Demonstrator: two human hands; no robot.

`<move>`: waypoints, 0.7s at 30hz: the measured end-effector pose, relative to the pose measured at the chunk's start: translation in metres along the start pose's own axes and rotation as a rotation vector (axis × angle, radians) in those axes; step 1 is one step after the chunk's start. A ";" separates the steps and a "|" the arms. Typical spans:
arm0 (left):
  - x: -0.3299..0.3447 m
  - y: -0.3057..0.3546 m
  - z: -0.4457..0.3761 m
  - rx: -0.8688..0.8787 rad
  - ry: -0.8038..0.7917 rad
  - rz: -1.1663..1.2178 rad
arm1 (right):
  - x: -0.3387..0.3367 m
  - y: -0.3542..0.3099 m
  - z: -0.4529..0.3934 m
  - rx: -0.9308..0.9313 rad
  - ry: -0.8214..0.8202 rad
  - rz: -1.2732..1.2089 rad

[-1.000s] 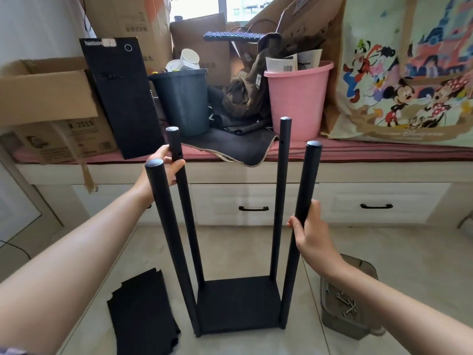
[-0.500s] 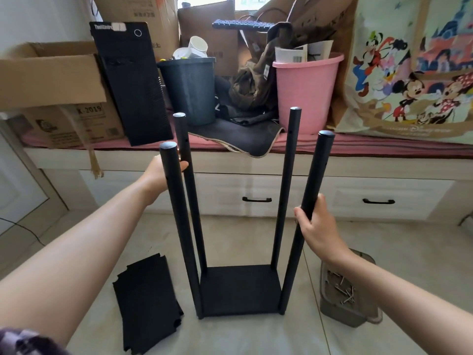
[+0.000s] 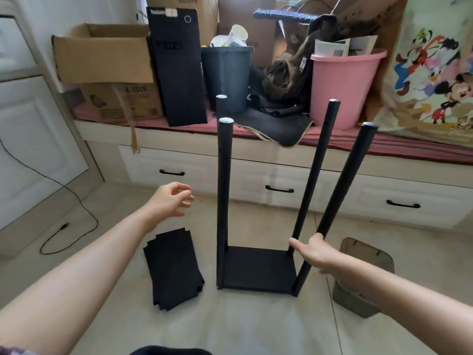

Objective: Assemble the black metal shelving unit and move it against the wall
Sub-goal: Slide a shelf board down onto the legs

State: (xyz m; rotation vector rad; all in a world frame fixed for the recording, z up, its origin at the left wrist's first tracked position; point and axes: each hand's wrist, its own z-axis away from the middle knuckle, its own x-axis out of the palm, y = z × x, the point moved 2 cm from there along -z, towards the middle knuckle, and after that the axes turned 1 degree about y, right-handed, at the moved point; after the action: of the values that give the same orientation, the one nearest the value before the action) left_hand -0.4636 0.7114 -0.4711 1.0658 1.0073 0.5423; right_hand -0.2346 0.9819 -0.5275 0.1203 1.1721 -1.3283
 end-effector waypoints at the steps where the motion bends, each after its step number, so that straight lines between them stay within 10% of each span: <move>1: -0.002 -0.012 0.006 -0.021 0.009 0.003 | 0.010 -0.005 0.003 -0.022 -0.027 0.036; 21: 0.030 -0.296 0.012 -0.560 0.055 -0.212 | 0.261 -0.070 -0.066 -0.069 -0.474 0.094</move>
State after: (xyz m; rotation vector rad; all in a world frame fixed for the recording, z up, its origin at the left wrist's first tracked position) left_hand -0.4653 0.6050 -0.7494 0.4448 0.9261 0.6325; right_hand -0.3798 0.8259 -0.7066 -0.1801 0.7968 -1.1498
